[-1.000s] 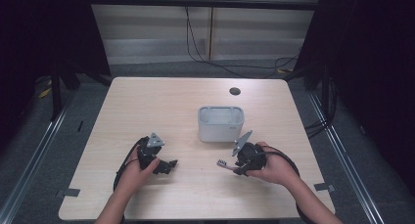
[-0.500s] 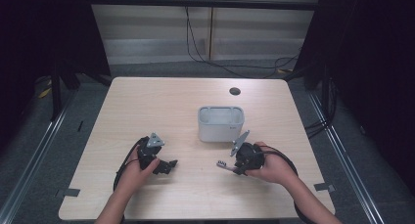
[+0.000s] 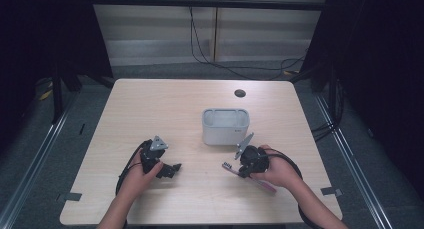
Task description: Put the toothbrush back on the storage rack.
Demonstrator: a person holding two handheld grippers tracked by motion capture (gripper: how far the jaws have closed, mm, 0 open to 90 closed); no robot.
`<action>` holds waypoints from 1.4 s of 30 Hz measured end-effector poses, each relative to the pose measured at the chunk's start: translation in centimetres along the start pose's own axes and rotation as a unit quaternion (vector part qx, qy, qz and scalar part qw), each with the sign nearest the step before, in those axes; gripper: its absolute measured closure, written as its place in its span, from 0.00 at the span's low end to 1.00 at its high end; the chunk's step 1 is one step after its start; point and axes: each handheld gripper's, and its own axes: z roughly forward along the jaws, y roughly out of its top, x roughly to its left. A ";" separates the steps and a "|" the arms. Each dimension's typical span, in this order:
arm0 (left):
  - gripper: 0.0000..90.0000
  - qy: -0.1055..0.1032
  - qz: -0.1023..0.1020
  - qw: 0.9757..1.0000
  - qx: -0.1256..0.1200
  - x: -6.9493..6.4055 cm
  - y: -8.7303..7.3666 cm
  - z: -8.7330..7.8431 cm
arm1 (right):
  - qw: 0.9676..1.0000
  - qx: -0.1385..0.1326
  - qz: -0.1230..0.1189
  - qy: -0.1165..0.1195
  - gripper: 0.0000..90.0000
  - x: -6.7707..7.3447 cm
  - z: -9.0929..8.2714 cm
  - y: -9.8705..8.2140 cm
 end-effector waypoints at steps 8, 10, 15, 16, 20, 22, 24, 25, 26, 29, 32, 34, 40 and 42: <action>0.00 0.000 0.000 1.000 0.000 0.0 0.0 0.0 | 1.000 -0.019 0.014 0.003 0.90 -0.3 -0.5 -0.3; 0.00 0.001 0.000 1.000 0.000 0.0 0.0 0.0 | 0.999 -0.033 0.019 0.000 0.90 -0.4 -1.0 -0.4; 0.00 0.000 0.000 1.000 0.000 0.0 0.0 0.0 | 0.998 -0.061 0.016 -0.003 0.90 -0.5 -2.3 -0.5; 0.00 0.000 0.000 1.000 0.000 0.0 0.0 0.0 | 0.997 -0.071 0.022 -0.003 0.90 -0.5 -2.8 -0.4; 0.00 0.000 0.000 1.000 0.000 0.0 0.0 0.0 | 0.995 -0.094 0.023 -0.008 0.90 -0.5 -3.6 -0.4; 0.00 0.000 0.000 1.000 0.000 0.0 0.0 0.0 | 0.993 -0.113 0.022 -0.012 0.90 -0.6 -4.1 -0.5; 0.00 0.000 0.000 1.000 0.000 0.0 0.0 0.0 | 0.991 -0.132 0.023 -0.015 0.90 -0.8 -4.5 -0.6; 0.00 -0.001 -0.002 1.000 0.000 0.0 0.0 0.0 | 0.989 -0.147 0.025 -0.021 0.90 -0.8 -5.0 -0.6; 0.00 -0.001 -0.002 1.000 0.000 0.0 0.0 0.0 | 0.989 -0.147 0.025 -0.021 0.90 -0.8 -5.0 -0.6; 0.00 0.000 0.000 1.000 0.000 0.0 0.0 0.0 | 0.985 -0.168 0.027 -0.026 0.90 -0.9 -5.6 -0.7; 0.00 0.000 0.001 1.000 0.000 0.0 0.0 0.0 | 0.983 -0.179 0.025 -0.032 0.90 -0.9 -6.1 -0.8; 0.00 0.000 0.000 1.000 0.000 0.0 0.0 0.0 | 0.981 -0.188 0.026 -0.032 0.90 -0.9 -6.3 -0.8; 0.00 -0.001 -0.002 1.000 -0.001 0.0 0.0 0.0 | 0.978 -0.203 0.029 -0.031 0.90 -0.8 -6.9 -0.8; 0.00 0.000 0.000 1.000 0.000 0.0 0.0 0.0 | 0.978 -0.206 0.028 -0.032 0.90 -0.7 -7.1 -0.7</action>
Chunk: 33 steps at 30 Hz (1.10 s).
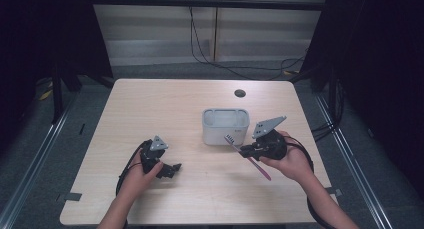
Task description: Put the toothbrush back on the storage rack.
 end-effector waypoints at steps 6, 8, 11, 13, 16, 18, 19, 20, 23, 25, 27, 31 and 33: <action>0.00 0.000 0.000 1.000 0.000 0.0 0.0 0.0 | 1.000 -0.022 0.003 -0.001 0.90 0.0 -0.4 0.5; 0.00 0.000 0.000 1.000 0.000 0.0 0.0 0.0 | 1.000 -0.029 0.007 -0.003 0.90 0.0 -0.7 0.7; 0.00 0.000 0.000 1.000 0.000 0.0 0.0 0.0 | 0.999 -0.045 0.013 -0.008 0.90 -0.3 -1.2 1.0; 0.00 0.000 0.001 1.000 0.000 0.0 0.0 0.0 | 0.998 -0.053 0.016 -0.013 0.90 -0.4 -1.5 1.1; 0.00 0.000 0.000 1.000 0.000 0.0 0.0 0.0 | 0.998 -0.062 0.018 -0.016 0.90 -0.5 -1.8 1.3; 0.00 0.000 0.001 1.000 0.000 0.0 0.0 0.0 | 0.997 -0.073 0.022 -0.020 0.90 -0.6 -2.1 1.5; 0.00 0.000 0.001 1.000 0.001 0.0 0.0 0.0 | 0.996 -0.077 0.023 -0.023 0.90 -0.7 -2.3 1.5; 0.00 0.000 0.001 1.000 0.001 0.0 0.0 0.0 | 0.996 -0.085 0.026 -0.025 0.90 -0.8 -2.5 1.6; 0.00 0.000 0.000 1.000 0.000 0.0 0.0 0.0 | 0.994 -0.098 0.032 -0.032 0.90 -1.1 -2.9 1.7; 0.00 0.000 0.000 1.000 0.000 0.0 0.0 0.0 | 0.993 -0.107 0.036 -0.039 0.90 -1.4 -3.2 1.8; 0.00 0.000 0.000 1.000 0.000 0.0 0.0 0.0 | 0.992 -0.114 0.040 -0.044 0.90 -1.6 -3.4 1.9; 0.00 0.000 0.000 1.000 0.000 0.0 0.0 0.0 | 0.990 -0.123 0.045 -0.051 0.90 -1.9 -3.7 2.1; 0.00 0.000 0.000 1.000 0.000 0.0 0.0 0.0 | 0.988 -0.131 0.049 -0.060 0.90 -2.1 -4.0 2.4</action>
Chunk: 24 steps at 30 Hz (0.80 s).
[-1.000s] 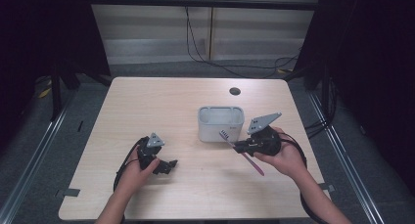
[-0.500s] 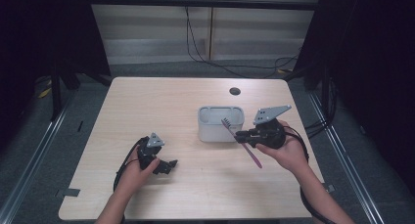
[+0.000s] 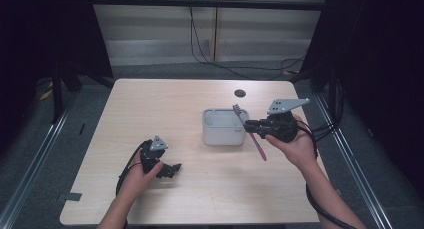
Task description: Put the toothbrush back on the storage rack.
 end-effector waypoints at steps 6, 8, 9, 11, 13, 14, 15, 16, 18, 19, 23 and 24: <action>0.00 0.000 0.001 1.000 0.000 0.0 0.0 0.0 | 1.000 -0.014 0.005 -0.013 0.90 -0.4 -0.3 0.4; 0.00 0.000 0.000 1.000 0.000 0.0 0.0 0.0 | 1.000 -0.020 0.008 -0.018 0.90 -0.6 -0.4 0.6; 0.00 0.000 0.000 1.000 0.000 0.0 0.0 0.0 | 1.000 -0.023 0.008 -0.021 0.90 -0.7 -0.4 0.7; 0.00 0.000 0.000 1.000 0.000 0.0 0.0 0.0 | 0.999 -0.026 0.011 -0.022 0.90 -0.9 -0.3 0.7; 0.00 0.000 0.001 1.000 0.000 0.0 0.0 0.0 | 0.999 -0.028 0.013 -0.028 0.90 -1.1 -0.3 0.9; 0.00 0.000 0.000 1.000 0.000 0.0 0.0 0.0 | 0.999 -0.031 0.015 -0.031 0.90 -1.1 -0.3 0.9; 0.00 0.000 0.000 1.000 0.000 0.0 0.0 0.0 | 0.999 -0.035 0.017 -0.033 0.90 -1.2 -0.3 1.0; 0.00 0.000 0.000 1.000 0.000 0.0 0.0 0.0 | 0.998 -0.042 0.019 -0.040 0.90 -1.4 -0.4 1.2; 0.00 0.000 0.000 1.000 0.000 0.0 0.0 0.0 | 0.998 -0.046 0.020 -0.043 0.90 -1.5 -0.5 1.3; 0.00 0.000 0.000 1.000 0.000 0.0 0.0 0.0 | 0.998 -0.049 0.020 -0.044 0.90 -1.5 -0.5 1.4; 0.00 0.000 0.000 1.000 0.000 0.0 0.0 0.0 | 0.997 -0.055 0.024 -0.050 0.90 -1.8 -0.5 1.8; 0.00 0.000 0.001 1.000 0.001 0.0 0.0 0.0 | 0.997 -0.056 0.024 -0.053 0.90 -1.9 -0.4 2.0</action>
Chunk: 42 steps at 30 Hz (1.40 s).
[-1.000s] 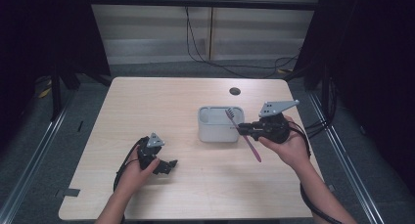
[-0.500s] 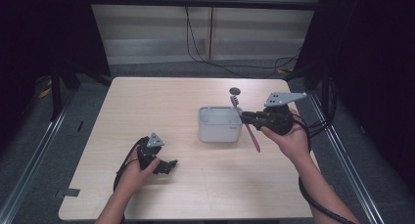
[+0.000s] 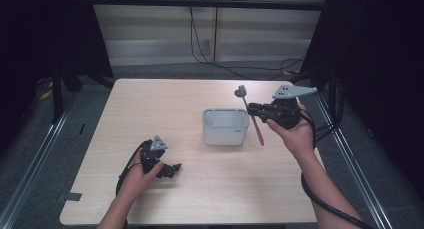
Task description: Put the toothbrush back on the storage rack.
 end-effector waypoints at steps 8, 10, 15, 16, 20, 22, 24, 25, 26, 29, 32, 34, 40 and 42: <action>0.00 0.000 0.000 1.000 0.000 0.0 0.0 0.0 | 1.000 -0.013 -0.001 -0.014 0.90 -0.3 0.4 0.4; 0.00 0.000 -0.001 1.000 0.000 0.0 0.0 0.0 | 1.000 -0.018 0.000 -0.018 0.90 -0.3 0.4 0.5; 0.00 0.000 0.000 1.000 0.000 0.0 0.0 0.0 | 0.999 -0.024 0.000 -0.028 0.90 -0.6 0.7 0.7; 0.00 0.000 0.000 1.000 0.000 0.0 0.0 0.0 | 0.999 -0.024 0.001 -0.027 0.90 -0.7 0.7 0.7; 0.00 0.000 -0.001 1.000 -0.001 0.0 0.0 0.0 | 0.999 -0.031 0.002 -0.033 0.90 -0.9 1.0 1.0; 0.00 0.000 -0.001 1.000 0.000 0.0 0.0 0.0 | 0.999 -0.033 0.004 -0.033 0.90 -0.9 1.2 1.1; 0.00 0.000 -0.001 1.000 -0.001 0.0 0.0 0.0 | 0.999 -0.034 0.002 -0.036 0.90 -0.9 1.4 1.3; 0.00 0.000 -0.001 1.000 -0.001 0.0 0.0 0.0 | 0.999 -0.034 0.002 -0.036 0.90 -0.9 1.4 1.3; 0.00 0.000 -0.001 1.000 0.000 0.0 0.0 0.0 | 0.999 -0.035 0.002 -0.037 0.90 -0.9 1.5 1.3; 0.00 0.000 -0.004 1.000 -0.003 0.0 0.0 0.0 | 0.998 -0.041 0.003 -0.040 0.90 -0.9 1.8 1.6; 0.00 -0.001 -0.005 1.000 -0.004 -0.1 0.0 0.0 | 0.998 -0.044 0.005 -0.044 0.90 -1.0 2.0 1.8; 0.00 0.000 -0.005 1.000 -0.003 -0.1 0.0 0.0 | 0.998 -0.048 0.006 -0.049 0.90 -1.2 2.3 1.9; 0.00 -0.001 -0.005 1.000 -0.003 -0.1 0.0 0.0 | 0.997 -0.051 0.012 -0.052 0.90 -1.5 2.6 1.8; 0.00 -0.001 -0.005 1.000 -0.004 -0.1 0.0 0.1 | 0.997 -0.055 0.015 -0.054 0.90 -1.6 2.8 1.8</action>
